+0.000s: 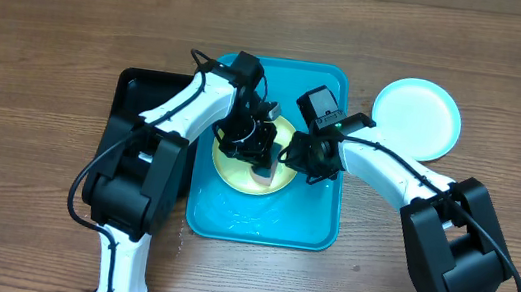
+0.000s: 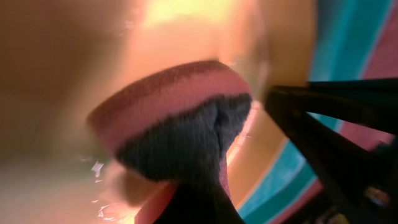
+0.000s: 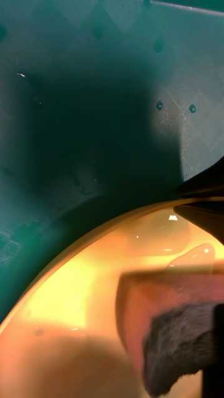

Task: Clean dirty plates on tray and stack at the side
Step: 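Scrub the yellow plate with the sponge while the right gripper holds it, then carry the sponge left and place it on the black tray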

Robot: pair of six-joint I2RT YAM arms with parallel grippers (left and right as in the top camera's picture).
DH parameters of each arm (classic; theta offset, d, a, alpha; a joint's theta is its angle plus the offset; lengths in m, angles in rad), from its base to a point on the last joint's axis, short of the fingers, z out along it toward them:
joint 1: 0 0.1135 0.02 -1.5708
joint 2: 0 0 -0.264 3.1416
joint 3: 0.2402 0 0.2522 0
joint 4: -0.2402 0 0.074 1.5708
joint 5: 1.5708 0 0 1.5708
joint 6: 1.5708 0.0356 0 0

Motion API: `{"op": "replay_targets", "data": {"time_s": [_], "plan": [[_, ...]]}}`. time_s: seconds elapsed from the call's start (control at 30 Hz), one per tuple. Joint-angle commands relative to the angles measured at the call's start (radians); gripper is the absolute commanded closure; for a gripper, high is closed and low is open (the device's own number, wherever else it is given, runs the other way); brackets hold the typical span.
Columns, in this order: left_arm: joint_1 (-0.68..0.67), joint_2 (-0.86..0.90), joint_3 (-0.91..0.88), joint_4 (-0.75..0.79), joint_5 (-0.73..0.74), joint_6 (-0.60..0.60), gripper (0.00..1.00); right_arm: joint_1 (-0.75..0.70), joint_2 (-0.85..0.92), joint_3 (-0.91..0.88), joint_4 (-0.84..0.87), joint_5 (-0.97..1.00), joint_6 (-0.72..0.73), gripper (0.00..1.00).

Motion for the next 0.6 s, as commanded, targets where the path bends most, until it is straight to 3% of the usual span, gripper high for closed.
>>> {"op": "replay_targets", "data": {"time_s": [0.0,0.3,0.43,0.57], "plan": [[0.043,-0.106,0.014,0.003,0.089,0.045,0.96,0.006,0.002,-0.005,0.006,-0.001,-0.003,0.96],[0.187,-0.397,0.014,-0.129,-0.341,-0.002,0.96,0.006,0.002,-0.005,0.008,0.0,-0.006,0.96],[0.249,-0.435,0.014,-0.219,-0.526,-0.047,0.96,0.006,0.002,-0.005,0.01,0.01,-0.006,0.96],[0.285,-0.422,0.005,-0.259,-0.611,-0.085,0.96,0.006,0.002,-0.005,0.011,0.018,-0.005,0.96]]}}
